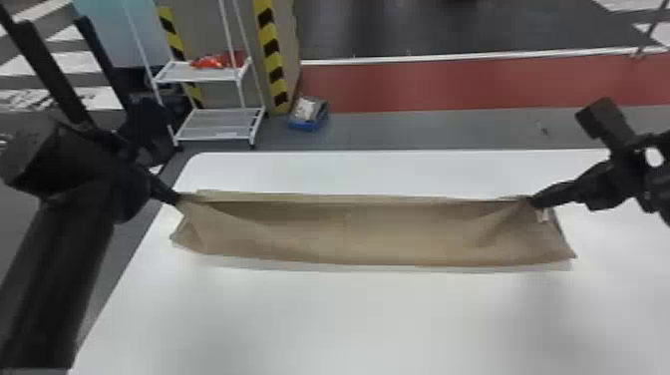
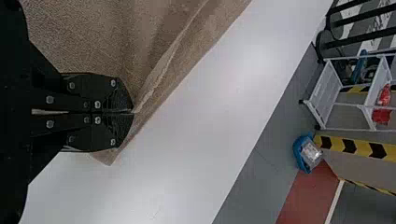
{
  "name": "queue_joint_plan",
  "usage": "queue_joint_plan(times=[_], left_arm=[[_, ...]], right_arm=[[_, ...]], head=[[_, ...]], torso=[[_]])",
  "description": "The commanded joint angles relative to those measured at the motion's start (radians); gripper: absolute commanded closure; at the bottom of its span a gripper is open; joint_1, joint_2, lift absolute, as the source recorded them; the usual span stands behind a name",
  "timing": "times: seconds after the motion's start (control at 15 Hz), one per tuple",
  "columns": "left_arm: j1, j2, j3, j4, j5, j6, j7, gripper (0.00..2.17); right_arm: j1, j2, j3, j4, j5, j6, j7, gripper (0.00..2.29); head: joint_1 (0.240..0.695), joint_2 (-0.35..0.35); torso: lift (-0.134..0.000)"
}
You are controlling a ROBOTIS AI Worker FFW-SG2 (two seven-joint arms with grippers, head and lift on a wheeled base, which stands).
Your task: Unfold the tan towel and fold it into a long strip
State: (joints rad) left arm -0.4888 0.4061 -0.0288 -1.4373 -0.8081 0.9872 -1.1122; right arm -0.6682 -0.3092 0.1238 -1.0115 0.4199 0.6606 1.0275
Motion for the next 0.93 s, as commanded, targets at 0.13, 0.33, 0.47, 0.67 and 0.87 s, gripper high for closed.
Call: queue_joint_plan(times=[0.13,0.33,0.47,0.67,0.87], left_arm=[[-0.039,0.011,0.000,0.043,0.004,0.000,0.008,2.13],[-0.068,-0.001,-0.013,0.072,0.003,0.000,0.023,2.13],[-0.090,-0.004,-0.026,0.094,0.000,-0.003,0.029,2.13],[-0.097,-0.007,-0.034,0.103,-0.005,-0.003,0.029,2.13],[-0.111,-0.009,-0.048,0.112,-0.006,-0.003,0.043,2.13]], right_arm=[[-0.016,-0.004,-0.001,0.021,0.011,-0.014,0.002,1.18],[-0.031,0.001,0.000,0.037,0.011,-0.017,0.000,1.18],[-0.036,0.004,0.002,0.040,0.016,-0.017,0.000,1.18],[-0.039,0.002,0.002,0.047,0.037,-0.017,0.000,1.18],[-0.045,0.004,0.003,0.070,0.053,-0.017,0.000,1.18]], head=[[0.695,0.129],[0.693,0.132],[0.690,0.132],[0.682,0.127],[0.682,0.121]], torso=[[-0.123],[-0.123],[-0.123],[-0.123],[-0.123]])
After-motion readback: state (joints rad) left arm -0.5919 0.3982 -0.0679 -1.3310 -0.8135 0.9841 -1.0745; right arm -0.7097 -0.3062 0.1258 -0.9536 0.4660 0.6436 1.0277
